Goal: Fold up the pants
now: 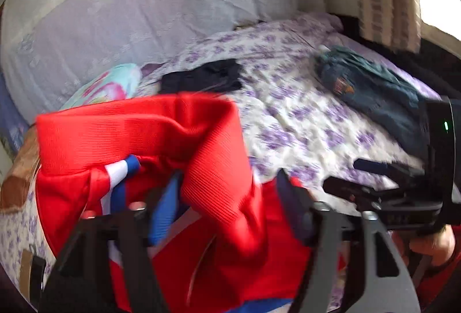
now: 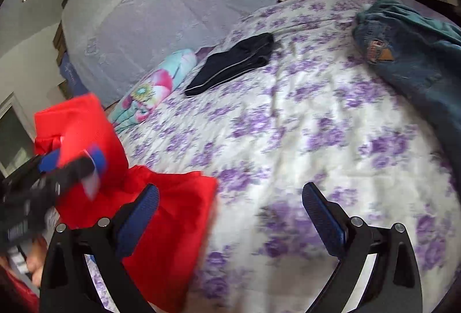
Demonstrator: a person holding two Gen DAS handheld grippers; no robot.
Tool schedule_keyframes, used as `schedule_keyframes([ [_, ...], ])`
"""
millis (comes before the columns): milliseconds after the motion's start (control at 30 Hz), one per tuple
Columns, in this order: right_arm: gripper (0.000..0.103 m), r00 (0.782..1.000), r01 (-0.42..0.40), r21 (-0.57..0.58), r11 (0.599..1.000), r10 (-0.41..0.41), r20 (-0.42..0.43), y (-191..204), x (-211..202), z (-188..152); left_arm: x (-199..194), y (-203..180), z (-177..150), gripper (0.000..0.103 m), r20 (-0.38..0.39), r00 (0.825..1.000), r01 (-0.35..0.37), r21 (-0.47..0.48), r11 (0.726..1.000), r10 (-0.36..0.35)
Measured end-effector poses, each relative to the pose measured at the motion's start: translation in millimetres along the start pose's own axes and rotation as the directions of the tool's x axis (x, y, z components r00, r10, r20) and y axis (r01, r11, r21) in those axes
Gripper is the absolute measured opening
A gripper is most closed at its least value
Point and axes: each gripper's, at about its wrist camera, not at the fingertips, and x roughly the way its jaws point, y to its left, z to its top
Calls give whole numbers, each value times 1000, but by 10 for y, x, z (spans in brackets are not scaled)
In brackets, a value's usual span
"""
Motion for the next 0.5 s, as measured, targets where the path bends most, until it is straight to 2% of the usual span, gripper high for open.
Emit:
schedule_keyframes([
  [100, 100, 1000, 21, 90, 996, -21, -4, -312, -71, -19, -76, -574, -91, 88, 81, 996, -61, 176, 982, 47],
  [167, 100, 1000, 2, 122, 993, -2, -5, -415, -77, -46, -206, -654, -117, 91, 122, 992, -58, 204, 977, 34],
  [233, 100, 1000, 1, 101, 995, -1, 2, -388, -76, -57, -289, -498, -78, 92, 116, 993, -36, 163, 986, 17],
  [333, 100, 1000, -23, 9, 1000, 23, 12, -217, -111, -88, -359, 47, -64, 94, 94, 993, -77, 34, 996, 73],
  [500, 100, 996, -83, -221, 972, 86, 4, 257, -342, -239, -349, 1033, -347, 95, -11, 977, -210, -162, 964, 211],
])
